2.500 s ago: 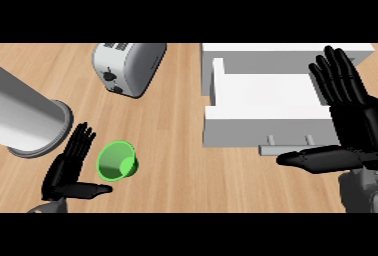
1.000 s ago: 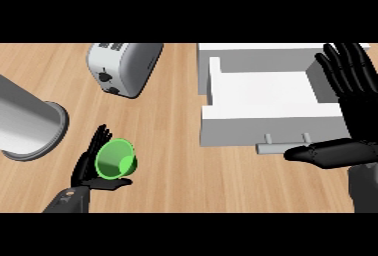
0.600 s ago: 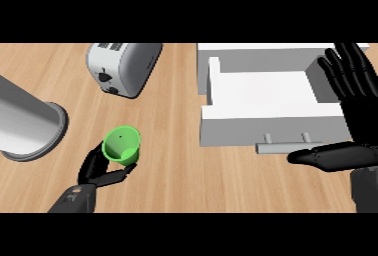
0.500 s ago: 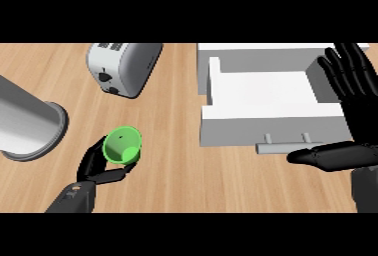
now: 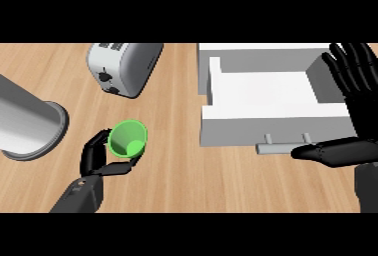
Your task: Pick up the cup, place it into the drawer and close the drawer
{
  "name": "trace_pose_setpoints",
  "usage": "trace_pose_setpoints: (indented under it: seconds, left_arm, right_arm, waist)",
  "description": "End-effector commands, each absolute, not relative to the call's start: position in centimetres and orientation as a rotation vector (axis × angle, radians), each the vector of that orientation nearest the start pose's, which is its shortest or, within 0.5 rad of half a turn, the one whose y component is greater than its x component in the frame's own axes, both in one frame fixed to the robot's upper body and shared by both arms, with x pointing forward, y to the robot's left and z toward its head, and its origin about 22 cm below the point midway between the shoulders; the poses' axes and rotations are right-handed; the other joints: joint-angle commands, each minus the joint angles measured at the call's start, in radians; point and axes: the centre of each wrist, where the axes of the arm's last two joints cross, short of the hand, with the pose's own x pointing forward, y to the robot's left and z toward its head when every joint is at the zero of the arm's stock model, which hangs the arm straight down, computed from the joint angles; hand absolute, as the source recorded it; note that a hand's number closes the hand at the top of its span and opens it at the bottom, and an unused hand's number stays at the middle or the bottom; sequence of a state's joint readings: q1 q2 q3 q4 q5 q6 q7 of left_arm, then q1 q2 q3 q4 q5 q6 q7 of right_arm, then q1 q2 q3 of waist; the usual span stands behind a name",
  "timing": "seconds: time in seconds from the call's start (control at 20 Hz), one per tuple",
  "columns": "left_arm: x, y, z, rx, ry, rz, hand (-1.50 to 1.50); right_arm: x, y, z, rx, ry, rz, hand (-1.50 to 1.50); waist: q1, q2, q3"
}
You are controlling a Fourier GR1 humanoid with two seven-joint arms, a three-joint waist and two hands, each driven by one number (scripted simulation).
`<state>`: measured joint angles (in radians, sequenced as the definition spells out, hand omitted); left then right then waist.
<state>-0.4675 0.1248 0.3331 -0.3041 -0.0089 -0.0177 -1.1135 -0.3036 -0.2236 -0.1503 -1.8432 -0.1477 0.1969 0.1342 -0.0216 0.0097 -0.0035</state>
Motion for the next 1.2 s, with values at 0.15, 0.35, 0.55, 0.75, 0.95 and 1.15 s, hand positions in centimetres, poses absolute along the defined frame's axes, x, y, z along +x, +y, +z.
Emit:
trace_pose_setpoints:
  seconds: [0.15, 0.35, 0.55, 0.75, 0.95, 1.15]
  left_arm:
    - [30.2, 27.5, -12.3, 0.007, -2.105, 0.257, 1.50]
    - [33.5, 26.2, -9.1, -0.120, -2.116, 0.150, 1.50]
    - [36.2, 22.3, -6.2, -0.204, -2.155, 0.087, 1.50]
    - [40.1, 19.9, 0.2, -0.245, -2.177, -0.007, 1.50]
    - [41.2, 16.8, 5.1, -0.310, -2.157, -0.073, 1.50]
    - [41.9, 12.6, 10.3, -0.304, -2.167, -0.121, 1.50]
  right_arm:
    - [27.3, -27.1, 14.3, 0.044, -1.993, 0.266, -1.50]
    - [26.2, -26.9, 15.5, 0.056, -1.988, 0.274, -1.50]
    - [28.0, -28.2, 15.6, 0.012, -1.965, 0.277, -1.50]
    - [27.0, -28.5, 14.1, 0.008, -1.964, 0.270, -1.50]
    - [26.5, -27.8, 14.9, 0.000, -1.968, 0.260, -1.50]
    - [27.7, -28.1, 14.7, -0.007, -1.969, 0.241, -1.50]
  waist:
    - [0.005, -0.003, 0.001]
    - [0.016, -0.014, 0.004]
    - [0.029, -0.013, 0.004]
    - [0.024, -0.014, 0.005]
    - [0.032, -0.020, 0.005]
    - [0.027, -0.016, 0.004]
